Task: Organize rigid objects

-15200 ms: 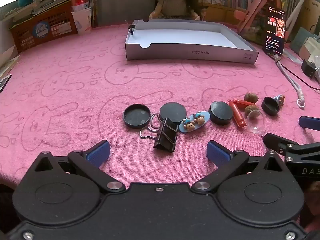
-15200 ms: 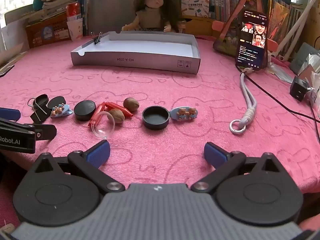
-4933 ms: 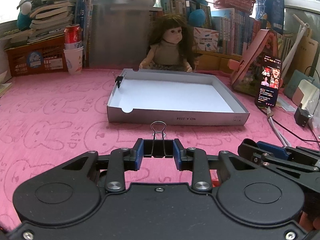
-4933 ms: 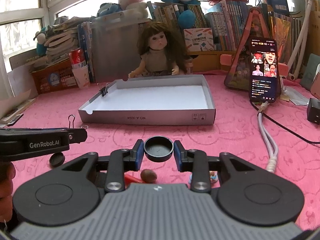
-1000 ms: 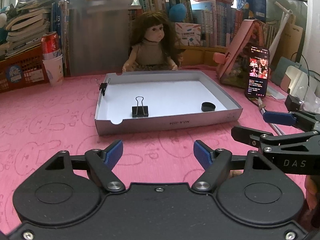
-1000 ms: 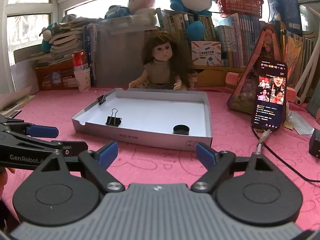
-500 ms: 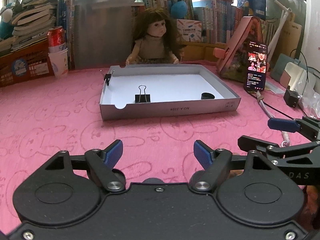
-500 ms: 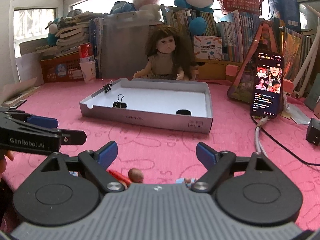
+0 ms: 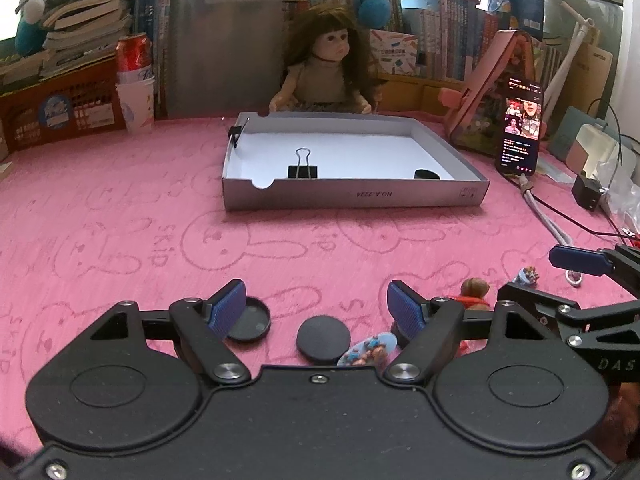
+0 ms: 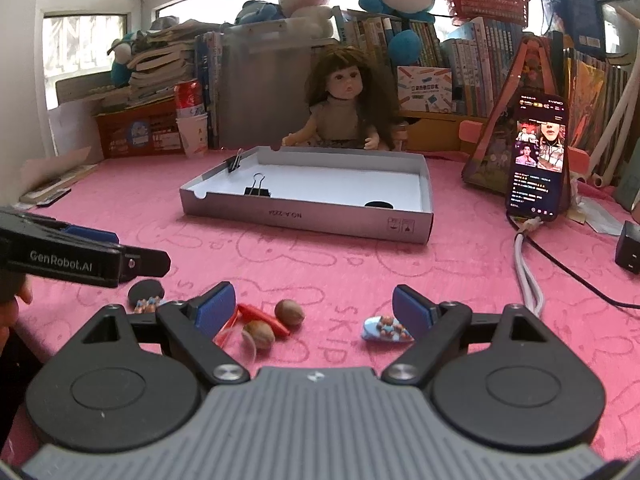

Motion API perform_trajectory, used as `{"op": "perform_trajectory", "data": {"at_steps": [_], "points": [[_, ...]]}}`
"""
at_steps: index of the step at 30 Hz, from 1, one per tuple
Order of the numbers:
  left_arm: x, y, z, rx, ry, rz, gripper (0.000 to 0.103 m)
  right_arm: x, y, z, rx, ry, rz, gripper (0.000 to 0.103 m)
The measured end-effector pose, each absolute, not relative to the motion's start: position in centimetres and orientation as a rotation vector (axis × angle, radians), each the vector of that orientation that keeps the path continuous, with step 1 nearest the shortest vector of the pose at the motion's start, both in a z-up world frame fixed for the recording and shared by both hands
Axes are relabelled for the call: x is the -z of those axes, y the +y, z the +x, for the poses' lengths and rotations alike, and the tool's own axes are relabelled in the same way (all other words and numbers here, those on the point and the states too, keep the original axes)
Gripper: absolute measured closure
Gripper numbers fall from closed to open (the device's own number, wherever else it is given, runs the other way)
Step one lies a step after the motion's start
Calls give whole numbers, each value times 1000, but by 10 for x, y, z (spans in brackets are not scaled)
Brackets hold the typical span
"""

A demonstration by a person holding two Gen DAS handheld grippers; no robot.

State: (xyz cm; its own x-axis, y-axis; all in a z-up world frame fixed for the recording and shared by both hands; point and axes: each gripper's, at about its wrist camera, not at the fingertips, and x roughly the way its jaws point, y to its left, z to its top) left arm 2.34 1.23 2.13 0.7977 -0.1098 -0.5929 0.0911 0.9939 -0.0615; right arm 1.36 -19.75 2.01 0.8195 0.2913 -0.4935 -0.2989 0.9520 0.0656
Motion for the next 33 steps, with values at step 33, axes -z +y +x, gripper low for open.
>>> {"op": "perform_trajectory", "data": {"at_steps": [33], "points": [[-13, -4, -11, 221, 664, -3, 66, 0, -156, -17, -461, 566, -164, 43]]}}
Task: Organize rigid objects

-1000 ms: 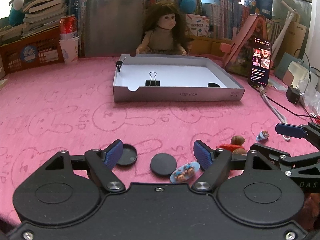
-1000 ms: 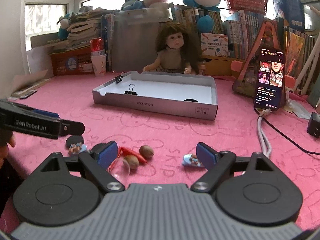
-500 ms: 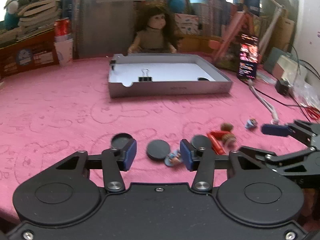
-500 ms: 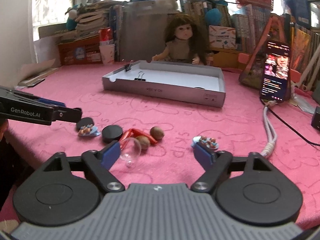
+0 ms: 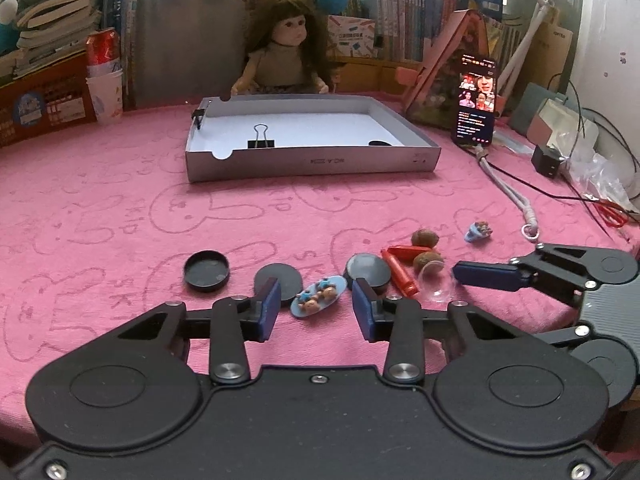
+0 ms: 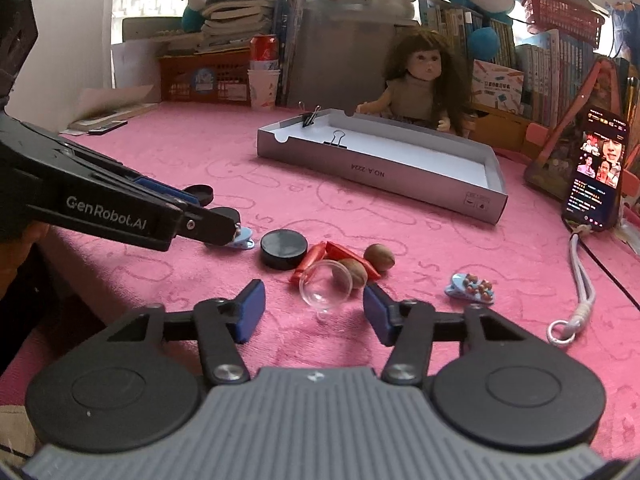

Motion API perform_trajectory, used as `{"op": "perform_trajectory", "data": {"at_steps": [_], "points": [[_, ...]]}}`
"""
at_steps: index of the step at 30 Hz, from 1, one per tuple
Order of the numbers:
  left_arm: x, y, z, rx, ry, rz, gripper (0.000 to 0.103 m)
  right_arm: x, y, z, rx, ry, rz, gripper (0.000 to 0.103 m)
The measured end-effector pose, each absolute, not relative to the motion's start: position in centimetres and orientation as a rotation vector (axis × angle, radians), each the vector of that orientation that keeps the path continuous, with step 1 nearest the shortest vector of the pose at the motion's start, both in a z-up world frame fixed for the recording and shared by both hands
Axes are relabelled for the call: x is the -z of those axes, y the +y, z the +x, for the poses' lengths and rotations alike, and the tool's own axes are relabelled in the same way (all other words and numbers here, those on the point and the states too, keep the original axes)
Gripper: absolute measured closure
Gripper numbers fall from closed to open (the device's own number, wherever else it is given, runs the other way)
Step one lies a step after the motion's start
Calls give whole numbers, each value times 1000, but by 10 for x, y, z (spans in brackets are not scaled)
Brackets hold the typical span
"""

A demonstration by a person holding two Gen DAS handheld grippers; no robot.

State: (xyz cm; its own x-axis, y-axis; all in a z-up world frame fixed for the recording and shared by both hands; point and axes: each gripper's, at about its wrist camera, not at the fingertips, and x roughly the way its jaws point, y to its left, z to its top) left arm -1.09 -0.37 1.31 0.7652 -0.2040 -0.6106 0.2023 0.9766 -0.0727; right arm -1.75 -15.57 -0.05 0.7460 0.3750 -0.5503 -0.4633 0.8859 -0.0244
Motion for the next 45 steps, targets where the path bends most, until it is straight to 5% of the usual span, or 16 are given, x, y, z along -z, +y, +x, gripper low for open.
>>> {"op": "perform_trajectory", "data": {"at_steps": [5, 45], "points": [[-11, -4, -10, 219, 676, 0, 66, 2, -158, -16, -448, 572, -150, 69], [-3, -1, 11, 82, 682, -81, 58, 2, -169, -7, -363, 572, -71, 69]]}}
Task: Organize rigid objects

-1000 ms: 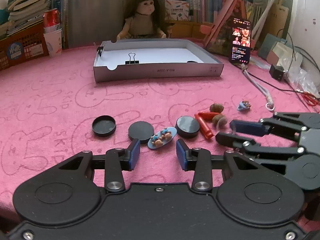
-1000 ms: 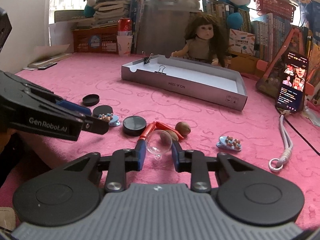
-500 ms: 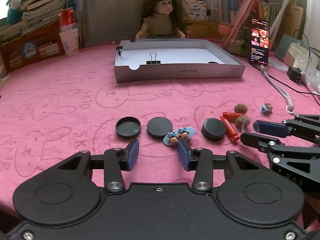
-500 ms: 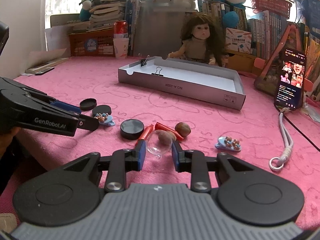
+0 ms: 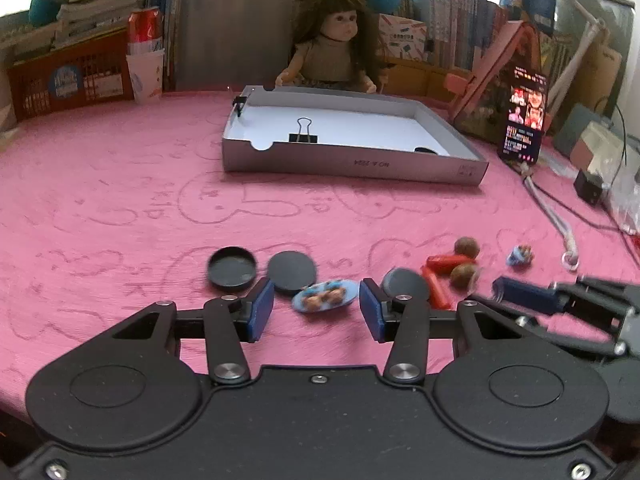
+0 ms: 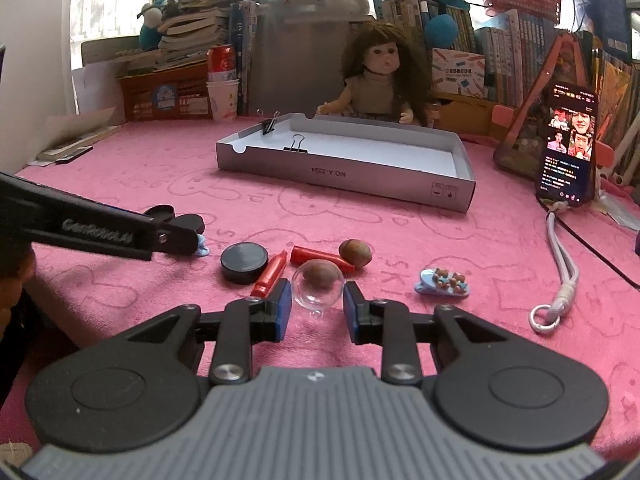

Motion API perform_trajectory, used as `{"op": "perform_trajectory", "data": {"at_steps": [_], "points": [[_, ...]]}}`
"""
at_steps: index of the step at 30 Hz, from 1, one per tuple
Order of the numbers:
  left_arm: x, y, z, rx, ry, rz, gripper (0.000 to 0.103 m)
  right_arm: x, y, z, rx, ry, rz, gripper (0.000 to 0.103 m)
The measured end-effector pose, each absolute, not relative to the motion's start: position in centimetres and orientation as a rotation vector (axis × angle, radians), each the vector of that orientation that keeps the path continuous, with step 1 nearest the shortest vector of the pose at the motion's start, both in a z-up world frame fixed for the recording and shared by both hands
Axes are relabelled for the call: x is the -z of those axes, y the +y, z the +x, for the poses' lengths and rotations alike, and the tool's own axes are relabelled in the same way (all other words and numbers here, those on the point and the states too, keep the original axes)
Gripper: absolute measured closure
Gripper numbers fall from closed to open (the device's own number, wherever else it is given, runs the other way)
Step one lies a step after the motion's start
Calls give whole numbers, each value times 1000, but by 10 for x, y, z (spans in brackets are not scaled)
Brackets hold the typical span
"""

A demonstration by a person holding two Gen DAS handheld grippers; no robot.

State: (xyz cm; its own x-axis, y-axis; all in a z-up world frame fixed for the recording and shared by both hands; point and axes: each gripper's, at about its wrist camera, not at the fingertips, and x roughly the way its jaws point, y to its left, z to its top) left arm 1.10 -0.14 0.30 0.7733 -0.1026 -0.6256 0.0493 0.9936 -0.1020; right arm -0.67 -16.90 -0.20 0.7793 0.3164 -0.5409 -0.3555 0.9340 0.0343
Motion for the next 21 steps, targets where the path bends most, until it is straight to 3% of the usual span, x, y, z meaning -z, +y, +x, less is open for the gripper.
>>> {"op": "perform_trajectory", "data": {"at_steps": [11, 21], "points": [[5, -15, 16, 46, 676, -68, 64, 1, -175, -3, -344, 566, -33, 69], [10, -23, 14, 22, 655, 14, 63, 2, -176, -1, -335, 569, -21, 68]]}}
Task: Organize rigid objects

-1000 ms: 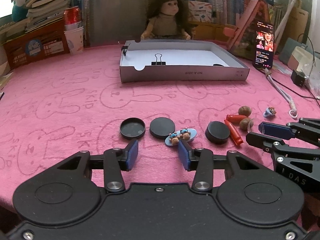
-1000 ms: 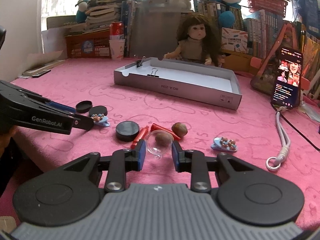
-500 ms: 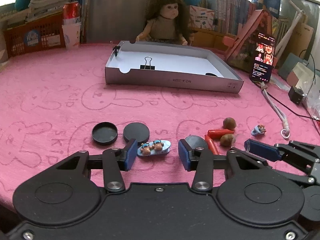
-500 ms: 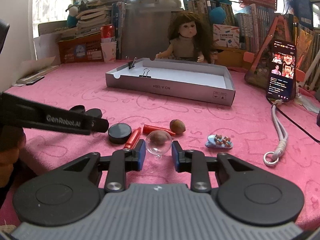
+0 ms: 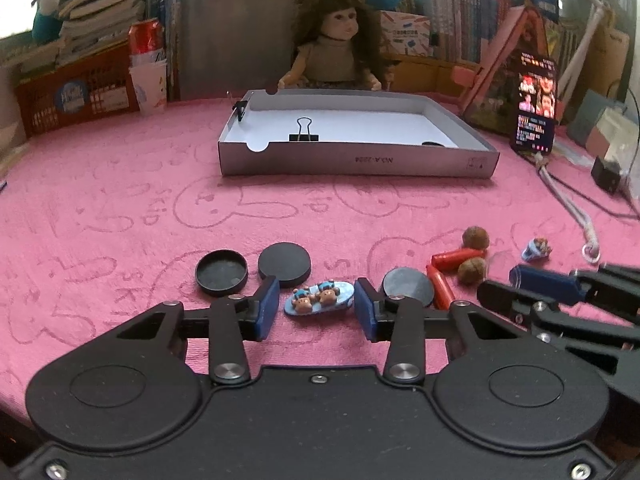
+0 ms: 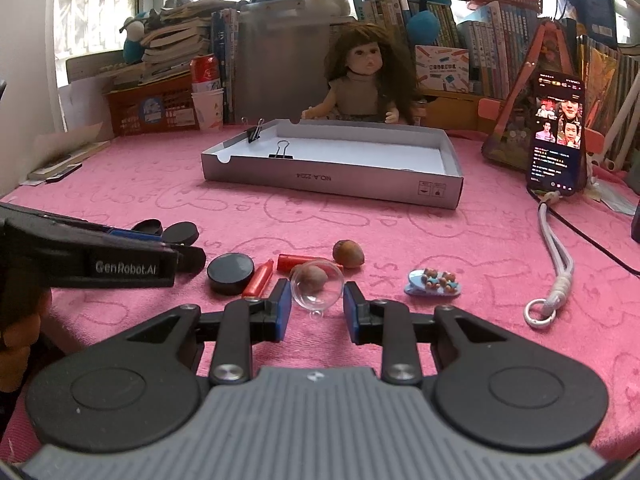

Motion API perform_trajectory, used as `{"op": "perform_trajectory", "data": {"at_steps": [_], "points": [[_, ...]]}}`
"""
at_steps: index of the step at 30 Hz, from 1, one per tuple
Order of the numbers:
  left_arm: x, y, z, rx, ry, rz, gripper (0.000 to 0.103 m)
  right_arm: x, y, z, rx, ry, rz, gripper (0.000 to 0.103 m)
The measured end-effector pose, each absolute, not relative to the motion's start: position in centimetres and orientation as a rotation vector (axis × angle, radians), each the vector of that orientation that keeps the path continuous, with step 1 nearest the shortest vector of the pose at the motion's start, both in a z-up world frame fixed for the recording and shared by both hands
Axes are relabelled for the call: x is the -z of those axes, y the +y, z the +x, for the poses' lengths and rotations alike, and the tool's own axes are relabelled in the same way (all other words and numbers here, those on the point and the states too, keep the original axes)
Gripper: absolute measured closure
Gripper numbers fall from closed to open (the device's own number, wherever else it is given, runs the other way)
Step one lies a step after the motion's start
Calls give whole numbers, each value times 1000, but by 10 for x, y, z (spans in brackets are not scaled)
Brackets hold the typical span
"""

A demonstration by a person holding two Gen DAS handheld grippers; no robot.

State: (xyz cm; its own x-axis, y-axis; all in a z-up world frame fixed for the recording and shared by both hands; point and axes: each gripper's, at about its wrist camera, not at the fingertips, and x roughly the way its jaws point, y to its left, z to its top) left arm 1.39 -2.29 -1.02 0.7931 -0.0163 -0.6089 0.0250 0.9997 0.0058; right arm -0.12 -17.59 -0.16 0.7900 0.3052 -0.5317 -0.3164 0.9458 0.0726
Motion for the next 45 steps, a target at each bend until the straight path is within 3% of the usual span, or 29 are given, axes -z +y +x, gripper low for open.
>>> {"op": "perform_trajectory", "data": {"at_steps": [6, 10, 26, 45], "points": [[14, -35, 8, -22, 626, 55, 60, 3, -176, -1, -321, 571, -11, 67], [12, -32, 8, -2, 631, 28, 68, 3, -177, -1, -321, 566, -7, 67], [-14, -31, 19, 53, 587, 59, 68, -13, -183, 26, -290, 565, 57, 69], [-60, -10, 136, 127, 631, -18, 68, -41, -217, 154, -255, 654, 177, 69]]}}
